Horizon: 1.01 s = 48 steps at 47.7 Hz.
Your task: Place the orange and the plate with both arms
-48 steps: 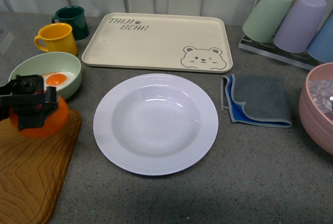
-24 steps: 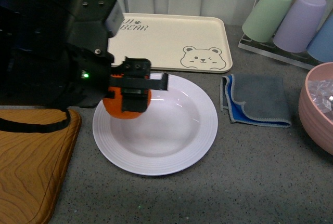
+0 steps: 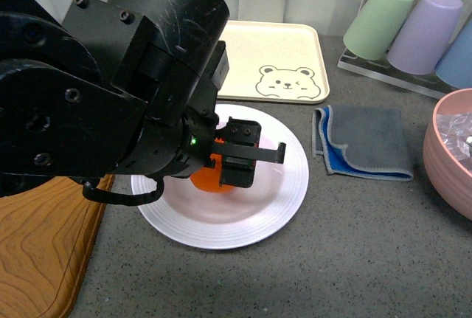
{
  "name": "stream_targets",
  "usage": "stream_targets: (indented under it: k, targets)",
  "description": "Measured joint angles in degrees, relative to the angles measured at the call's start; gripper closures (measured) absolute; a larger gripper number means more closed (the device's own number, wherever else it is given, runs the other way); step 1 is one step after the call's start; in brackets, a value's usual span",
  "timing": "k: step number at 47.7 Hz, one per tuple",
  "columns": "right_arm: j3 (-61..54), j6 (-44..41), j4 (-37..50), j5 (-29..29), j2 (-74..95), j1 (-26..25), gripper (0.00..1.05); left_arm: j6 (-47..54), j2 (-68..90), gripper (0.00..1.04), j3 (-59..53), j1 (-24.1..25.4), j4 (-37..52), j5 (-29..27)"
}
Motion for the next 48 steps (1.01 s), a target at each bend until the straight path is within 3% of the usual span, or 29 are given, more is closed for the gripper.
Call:
stream_targets:
  k: [12,26,39,41,44,48]
  targets:
    - [0.00,0.00,0.00,-0.02,0.00,0.00,0.09,-0.70,3.52,0.50,2.03,0.59,-0.09,0.22]
    - [0.00,0.00,0.00,-0.02,0.00,0.00,0.09,-0.76,2.62,0.05,2.01,1.92,0.48,-0.07]
    - [0.00,0.00,0.00,0.00,0.00,0.00,0.09,-1.09,-4.81,0.07,-1.16,3.39,3.04,-1.97]
    - [0.02,-0.02,0.00,0.00,0.00,0.00,0.09,1.14,-4.26,0.11,-2.82,3.34,9.42,-6.03]
    - [0.00,-0.02,0.00,-0.09,0.00,0.00,0.09,6.58,-2.34,0.23,-9.94,3.91,32.11,-15.87]
    - [0.00,0.00,0.00,0.04,0.02,0.00,0.09,11.19,-3.39,0.39,-20.59,6.69,53.92,-16.74]
